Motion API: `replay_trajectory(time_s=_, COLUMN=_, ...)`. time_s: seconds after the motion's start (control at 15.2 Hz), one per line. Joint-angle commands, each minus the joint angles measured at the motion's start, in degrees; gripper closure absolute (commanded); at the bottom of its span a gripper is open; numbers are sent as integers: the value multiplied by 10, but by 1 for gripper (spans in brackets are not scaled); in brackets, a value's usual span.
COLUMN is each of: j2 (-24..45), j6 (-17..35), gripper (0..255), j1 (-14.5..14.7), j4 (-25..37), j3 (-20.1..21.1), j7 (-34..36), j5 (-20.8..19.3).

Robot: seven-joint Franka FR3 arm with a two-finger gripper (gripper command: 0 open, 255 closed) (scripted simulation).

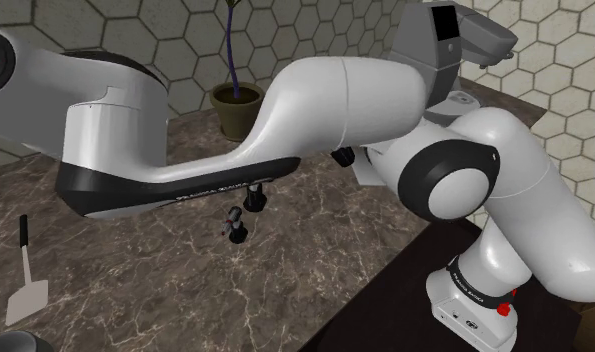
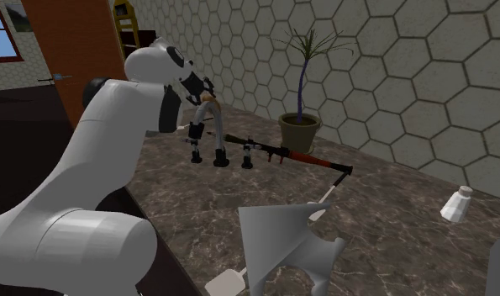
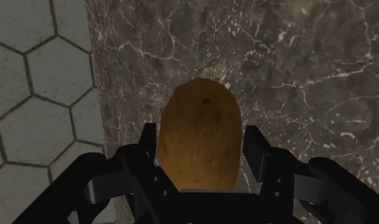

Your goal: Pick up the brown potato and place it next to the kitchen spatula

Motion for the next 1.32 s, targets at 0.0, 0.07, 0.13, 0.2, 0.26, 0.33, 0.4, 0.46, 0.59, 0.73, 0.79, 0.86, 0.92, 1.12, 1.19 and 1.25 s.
replay_trajectory(time_s=0.0, j2=-5, j6=13, gripper=255, j1=-5, j4=-24, j3=0, j7=12, j5=-2)
replay_trajectory(time_s=0.07, j2=-7, j6=20, gripper=255, j1=-7, j4=-34, j3=0, j7=18, j5=-4)
replay_trajectory(time_s=0.13, j2=-8, j6=26, gripper=255, j1=-9, j4=-43, j3=-1, j7=23, j5=-5)
replay_trajectory(time_s=0.2, j2=-9, j6=32, gripper=255, j1=-11, j4=-52, j3=-1, j7=28, j5=-6)
replay_trajectory(time_s=0.26, j2=-10, j6=38, gripper=255, j1=-12, j4=-60, j3=-2, j7=33, j5=-7)
replay_trajectory(time_s=0.33, j2=-10, j6=43, gripper=255, j1=-14, j4=-68, j3=-2, j7=38, j5=-9)
replay_trajectory(time_s=0.4, j2=-10, j6=49, gripper=255, j1=-15, j4=-75, j3=-3, j7=43, j5=-10)
replay_trajectory(time_s=0.46, j2=-10, j6=54, gripper=255, j1=-16, j4=-82, j3=-3, j7=47, j5=-12)
replay_trajectory(time_s=0.59, j2=-9, j6=64, gripper=255, j1=-18, j4=-94, j3=-5, j7=56, j5=-15)
replay_trajectory(time_s=0.73, j2=-6, j6=74, gripper=255, j1=-20, j4=-105, j3=-6, j7=65, j5=-18)
replay_trajectory(time_s=0.79, j2=-5, j6=79, gripper=255, j1=-20, j4=-109, j3=-7, j7=69, j5=-19)
replay_trajectory(time_s=0.86, j2=-4, j6=83, gripper=255, j1=-21, j4=-114, j3=-8, j7=73, j5=-21)
replay_trajectory(time_s=0.92, j2=-2, j6=88, gripper=255, j1=-22, j4=-118, j3=-9, j7=77, j5=-23)
replay_trajectory(time_s=1.12, j2=4, j6=101, gripper=255, j1=-23, j4=-129, j3=-12, j7=89, j5=-28)
replay_trajectory(time_s=1.19, j2=6, j6=105, gripper=255, j1=-23, j4=-132, j3=-13, j7=92, j5=-29)
replay_trajectory(time_s=1.25, j2=9, j6=109, gripper=255, j1=-23, j4=-135, j3=-14, j7=96, j5=-31)
